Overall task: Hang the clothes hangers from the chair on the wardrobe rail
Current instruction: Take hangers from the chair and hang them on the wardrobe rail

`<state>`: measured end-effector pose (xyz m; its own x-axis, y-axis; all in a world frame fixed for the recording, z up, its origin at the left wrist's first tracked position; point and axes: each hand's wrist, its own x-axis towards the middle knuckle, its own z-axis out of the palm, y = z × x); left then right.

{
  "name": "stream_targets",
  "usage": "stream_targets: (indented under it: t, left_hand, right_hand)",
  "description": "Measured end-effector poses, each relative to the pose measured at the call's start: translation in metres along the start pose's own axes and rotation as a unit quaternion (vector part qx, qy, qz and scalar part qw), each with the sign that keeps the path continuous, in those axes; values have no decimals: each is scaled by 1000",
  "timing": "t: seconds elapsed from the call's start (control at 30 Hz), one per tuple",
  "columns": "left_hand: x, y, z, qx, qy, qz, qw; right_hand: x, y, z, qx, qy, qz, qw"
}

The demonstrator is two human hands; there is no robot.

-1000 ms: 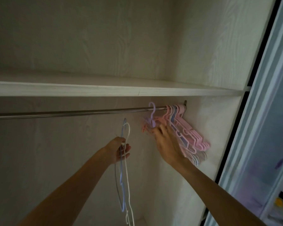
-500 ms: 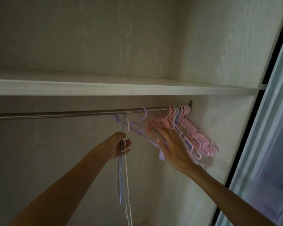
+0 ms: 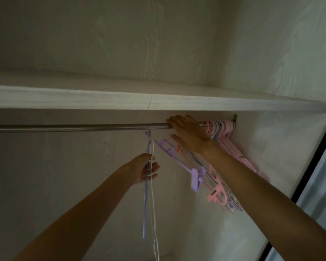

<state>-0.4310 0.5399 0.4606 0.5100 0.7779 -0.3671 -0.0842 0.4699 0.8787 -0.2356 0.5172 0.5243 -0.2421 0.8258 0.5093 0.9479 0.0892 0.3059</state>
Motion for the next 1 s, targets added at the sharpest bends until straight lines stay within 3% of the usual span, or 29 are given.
stream_targets:
  t: [0.37, 0.6, 0.73, 0.9, 0.93, 1.0]
  left_hand:
    - [8, 6, 15, -3, -20, -13, 1000]
    - [0, 6, 17, -30, -57, -19, 998]
    - [-13, 6, 15, -35, -64, -21, 997]
    - [-27, 2, 15, -47, -59, -9, 997]
    - [-29, 0, 15, -52, -58, -6, 997]
    - [-31, -4, 14, -57, -71, 0, 996]
  right_hand:
    - [-39, 78, -5, 36, -23, 127, 991]
    - [-39, 85, -7, 45, -104, 171, 979]
    - [-39, 65, -13, 63, -116, 175, 976]
    - [-48, -14, -29, 138, 55, 126, 981]
    - [-54, -37, -30, 174, 56, 132, 974]
    - [-67, -80, -29, 275, -51, 183, 942]
